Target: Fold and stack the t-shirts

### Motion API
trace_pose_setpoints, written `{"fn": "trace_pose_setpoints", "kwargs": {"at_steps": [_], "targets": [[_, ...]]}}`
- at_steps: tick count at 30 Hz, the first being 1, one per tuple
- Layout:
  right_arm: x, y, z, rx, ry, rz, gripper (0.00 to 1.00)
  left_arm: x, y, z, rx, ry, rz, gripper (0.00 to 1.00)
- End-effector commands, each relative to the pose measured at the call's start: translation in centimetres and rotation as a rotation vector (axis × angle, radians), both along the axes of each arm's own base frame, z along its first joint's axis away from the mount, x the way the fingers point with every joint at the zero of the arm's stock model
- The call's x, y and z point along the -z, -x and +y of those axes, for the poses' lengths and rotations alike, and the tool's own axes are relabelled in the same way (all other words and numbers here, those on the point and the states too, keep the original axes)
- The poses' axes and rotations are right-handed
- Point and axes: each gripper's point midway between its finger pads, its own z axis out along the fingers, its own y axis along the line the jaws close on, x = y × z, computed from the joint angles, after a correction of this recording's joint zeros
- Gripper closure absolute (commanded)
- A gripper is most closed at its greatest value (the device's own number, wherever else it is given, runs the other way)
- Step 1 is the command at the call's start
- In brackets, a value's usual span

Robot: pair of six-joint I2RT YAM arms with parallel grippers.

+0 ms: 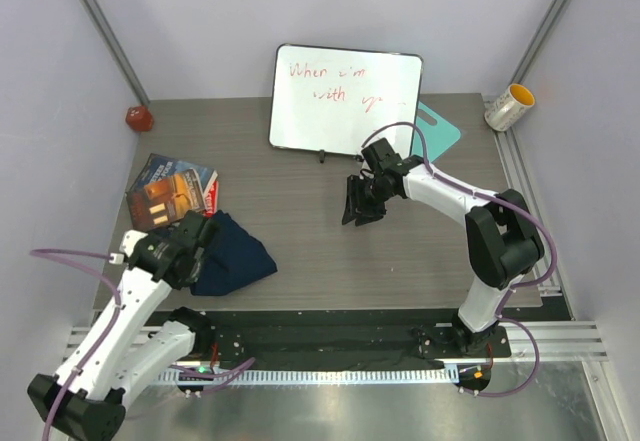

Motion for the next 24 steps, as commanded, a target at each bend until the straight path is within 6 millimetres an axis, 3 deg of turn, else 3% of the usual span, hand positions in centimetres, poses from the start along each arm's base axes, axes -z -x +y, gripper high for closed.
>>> {"fn": "trace_pose_setpoints", "kwargs": {"at_steps": [1, 9, 14, 17, 18, 24], "targets": [[-2.0, -0.5, 0.5, -0.017, -0.043, -0.046, 0.54, -2.5, 4.8, 4.7, -0.03, -0.225, 0.167, 1.0], [-2.1, -0.4, 0.4, -0.018, -0.043, -0.05, 0.54, -5.0, 2.6, 5.8, -0.04, -0.323, 0.207, 1.0], [-2.1, -0.5, 0.3, -0.016, -0.048, -0.044, 0.54, -3.6, 2.4, 5.7, -0.005, -0.292, 0.289, 1.0], [-1.7, -0.5, 0.3, -0.017, -0.044, -0.036, 0.54, -2.7, 2.9, 5.5, 0.016, -0.28, 0.347, 0.86], [-1.7, -0.5, 0.4, -0.018, -0.046, -0.037, 0.54, -2.8, 2.9, 5.4, 0.017, -0.276, 0.347, 0.78], [-1.4, -0.5, 0.5, -0.017, -0.05, -0.022, 0.54, -4.2, 2.2, 5.2, 0.065, -0.277, 0.339, 0.61]]}}
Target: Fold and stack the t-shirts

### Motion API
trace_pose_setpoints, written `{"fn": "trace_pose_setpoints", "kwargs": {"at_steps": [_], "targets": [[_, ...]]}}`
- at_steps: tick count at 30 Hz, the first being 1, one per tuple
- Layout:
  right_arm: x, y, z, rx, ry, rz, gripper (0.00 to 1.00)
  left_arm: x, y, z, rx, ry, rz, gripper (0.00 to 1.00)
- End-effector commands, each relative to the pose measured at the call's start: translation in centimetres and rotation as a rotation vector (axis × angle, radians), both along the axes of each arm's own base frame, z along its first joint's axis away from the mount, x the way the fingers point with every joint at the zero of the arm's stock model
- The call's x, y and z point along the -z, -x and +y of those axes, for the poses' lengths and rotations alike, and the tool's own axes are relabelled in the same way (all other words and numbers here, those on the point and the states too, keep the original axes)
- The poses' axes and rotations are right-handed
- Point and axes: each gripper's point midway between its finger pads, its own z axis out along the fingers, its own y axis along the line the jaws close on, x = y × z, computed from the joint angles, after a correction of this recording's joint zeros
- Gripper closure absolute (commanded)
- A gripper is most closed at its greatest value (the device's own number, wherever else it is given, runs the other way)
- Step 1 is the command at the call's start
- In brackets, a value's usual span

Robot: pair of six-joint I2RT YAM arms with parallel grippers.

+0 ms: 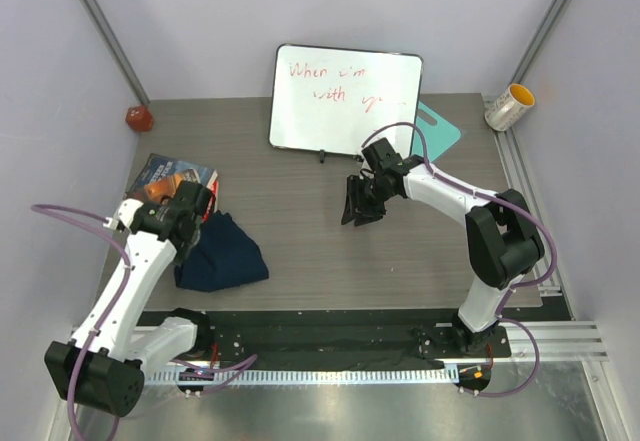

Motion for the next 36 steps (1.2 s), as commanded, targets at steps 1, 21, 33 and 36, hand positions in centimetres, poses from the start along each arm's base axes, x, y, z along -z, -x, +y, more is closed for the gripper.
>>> {"fn": "trace_pose_setpoints", "kwargs": {"at_steps": [1, 21, 33, 36], "targets": [[-1.2, -0.6, 0.5, -0.016, -0.036, -0.033, 0.54, -1.8, 4.5, 2.0, 0.027, -0.1, 0.199, 0.61], [-2.0, -0.5, 0.4, 0.008, -0.047, -0.044, 0.54, 6.8, -3.6, -6.0, 0.532, 0.142, 0.328, 0.99], [-1.8, -0.4, 0.4, 0.023, -0.048, -0.031, 0.54, 11.8, -7.0, -8.7, 0.722, 0.185, 0.397, 1.0], [-1.6, -0.2, 0.2, 0.026, -0.043, -0.029, 0.55, 13.6, -6.4, -8.4, 0.698, 0.187, 0.464, 1.0]]}}
